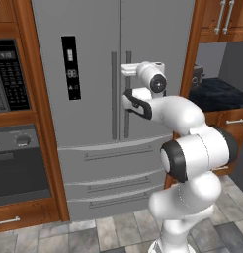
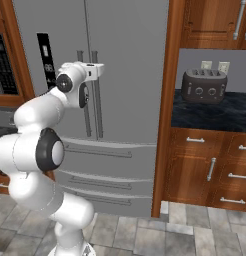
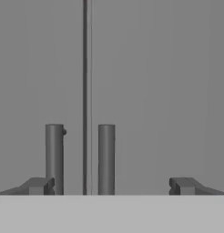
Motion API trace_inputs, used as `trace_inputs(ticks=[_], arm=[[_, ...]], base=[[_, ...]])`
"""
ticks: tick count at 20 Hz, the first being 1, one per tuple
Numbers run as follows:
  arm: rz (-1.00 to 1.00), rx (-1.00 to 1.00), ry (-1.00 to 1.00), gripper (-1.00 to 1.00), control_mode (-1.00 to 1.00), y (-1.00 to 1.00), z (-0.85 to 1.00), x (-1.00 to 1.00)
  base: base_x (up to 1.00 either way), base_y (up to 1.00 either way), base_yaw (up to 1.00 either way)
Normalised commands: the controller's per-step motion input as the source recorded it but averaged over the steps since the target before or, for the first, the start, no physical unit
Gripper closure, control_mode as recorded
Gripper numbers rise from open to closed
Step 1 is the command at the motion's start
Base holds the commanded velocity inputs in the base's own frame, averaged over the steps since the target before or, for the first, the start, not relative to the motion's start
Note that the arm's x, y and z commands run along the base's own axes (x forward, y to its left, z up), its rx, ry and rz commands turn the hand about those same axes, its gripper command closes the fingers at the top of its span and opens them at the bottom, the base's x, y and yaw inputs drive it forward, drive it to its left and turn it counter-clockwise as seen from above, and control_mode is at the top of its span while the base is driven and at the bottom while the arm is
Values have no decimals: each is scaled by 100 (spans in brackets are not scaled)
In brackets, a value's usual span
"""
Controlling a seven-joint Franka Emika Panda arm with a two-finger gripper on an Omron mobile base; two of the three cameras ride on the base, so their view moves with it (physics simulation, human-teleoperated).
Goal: Retrieve the steak from the fridge and place it on the saucepan with marinade on the stove.
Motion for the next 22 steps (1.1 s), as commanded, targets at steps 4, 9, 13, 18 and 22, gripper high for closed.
trace_inputs(ticks=[4, 9, 13, 18, 22], arm=[[0, 0, 0, -100, -100, 7, -10, 21], [0, 1, 0, -100, -100, 3, -8, 23], [0, 2, 0, -100, -100, 0, -11, 29], [0, 1, 0, -100, -100, 0, -12, 17], [0, 0, 2, -100, -100, 0, -18, 14]], base=[[0, 0, 0], [0, 0, 0], [0, 0, 0], [0, 0, 0], [0, 0, 0]])
